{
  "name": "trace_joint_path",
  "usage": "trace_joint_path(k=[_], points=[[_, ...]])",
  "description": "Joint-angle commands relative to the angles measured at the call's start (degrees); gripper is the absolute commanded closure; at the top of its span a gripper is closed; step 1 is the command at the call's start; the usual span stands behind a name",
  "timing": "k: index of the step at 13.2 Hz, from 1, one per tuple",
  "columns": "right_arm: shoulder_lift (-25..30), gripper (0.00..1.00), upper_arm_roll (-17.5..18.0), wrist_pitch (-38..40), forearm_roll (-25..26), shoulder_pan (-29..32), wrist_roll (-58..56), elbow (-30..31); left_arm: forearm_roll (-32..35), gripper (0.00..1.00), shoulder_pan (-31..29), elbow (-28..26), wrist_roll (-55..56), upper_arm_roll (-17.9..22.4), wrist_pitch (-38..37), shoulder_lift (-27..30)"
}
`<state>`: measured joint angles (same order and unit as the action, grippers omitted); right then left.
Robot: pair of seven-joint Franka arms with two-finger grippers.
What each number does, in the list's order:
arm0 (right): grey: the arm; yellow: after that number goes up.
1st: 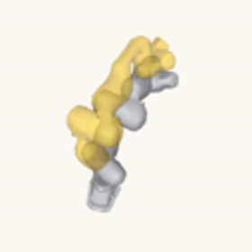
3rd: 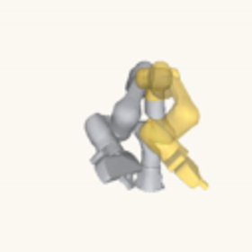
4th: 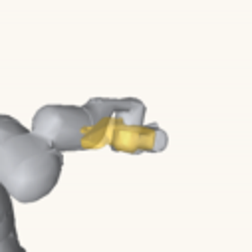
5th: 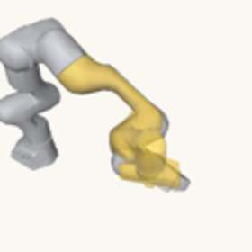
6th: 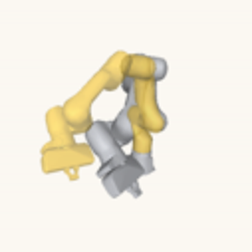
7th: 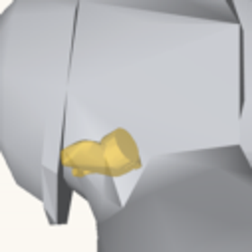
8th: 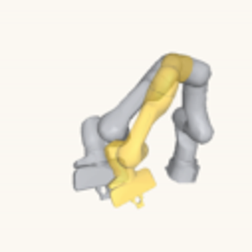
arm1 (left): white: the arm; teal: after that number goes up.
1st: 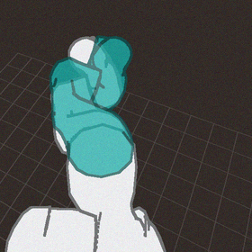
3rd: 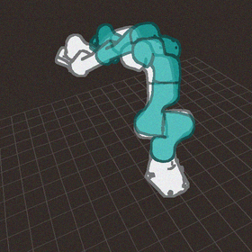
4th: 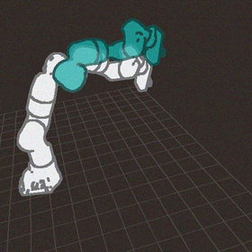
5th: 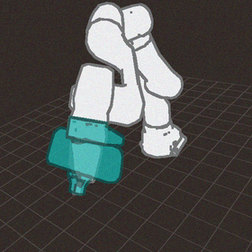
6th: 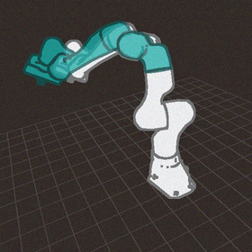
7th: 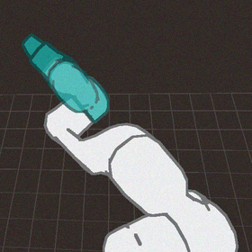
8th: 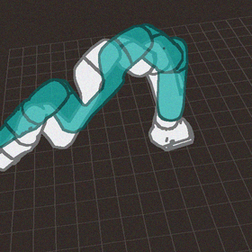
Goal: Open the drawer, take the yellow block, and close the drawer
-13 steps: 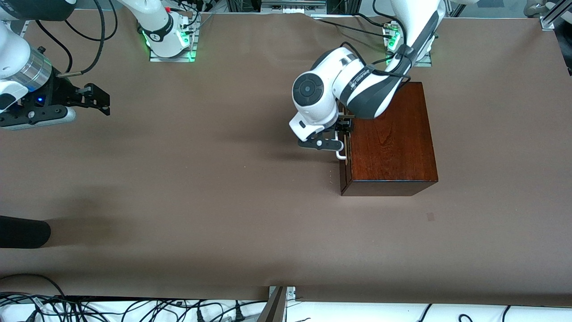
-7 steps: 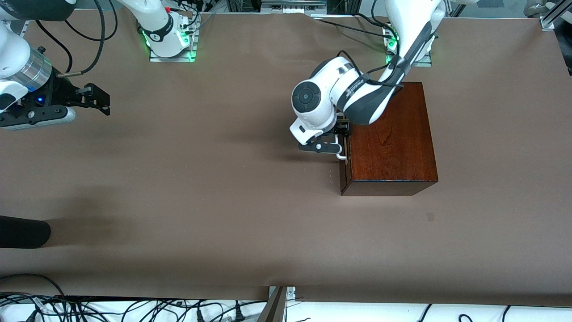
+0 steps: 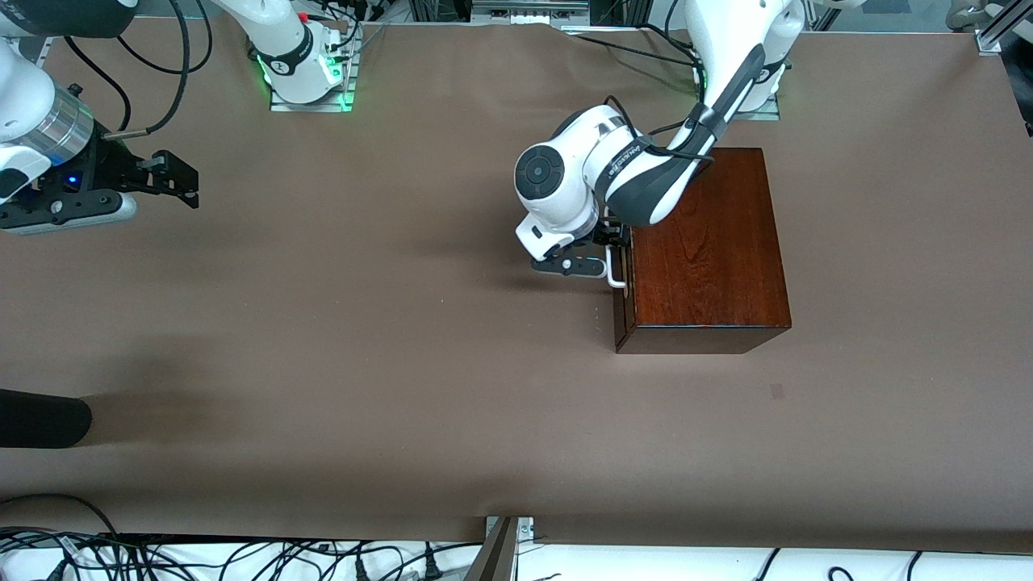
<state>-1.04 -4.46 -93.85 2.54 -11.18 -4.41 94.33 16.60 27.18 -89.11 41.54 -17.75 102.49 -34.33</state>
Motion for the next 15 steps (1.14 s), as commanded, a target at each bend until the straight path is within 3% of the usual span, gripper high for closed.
trace_joint_path(k=[1,13,15], points=[[-0.1,0.0,0.33,0.25,0.27,0.19,0.54,-0.72,1.76,0.0,0.42,-0.18,1.09,0.26,0.25,-0.12],[-0.1,0.0,0.33,0.25,0.36,0.19,0.54,-0.72,-2.09,0.0,3.31,0.87,8.72,-0.09,11.06,-2.05],[-0.1,0.0,0.24,0.25,0.44,0.19,0.54,-0.72,-2.72,0.0,4.54,3.58,9.26,-0.09,11.85,-3.19]])
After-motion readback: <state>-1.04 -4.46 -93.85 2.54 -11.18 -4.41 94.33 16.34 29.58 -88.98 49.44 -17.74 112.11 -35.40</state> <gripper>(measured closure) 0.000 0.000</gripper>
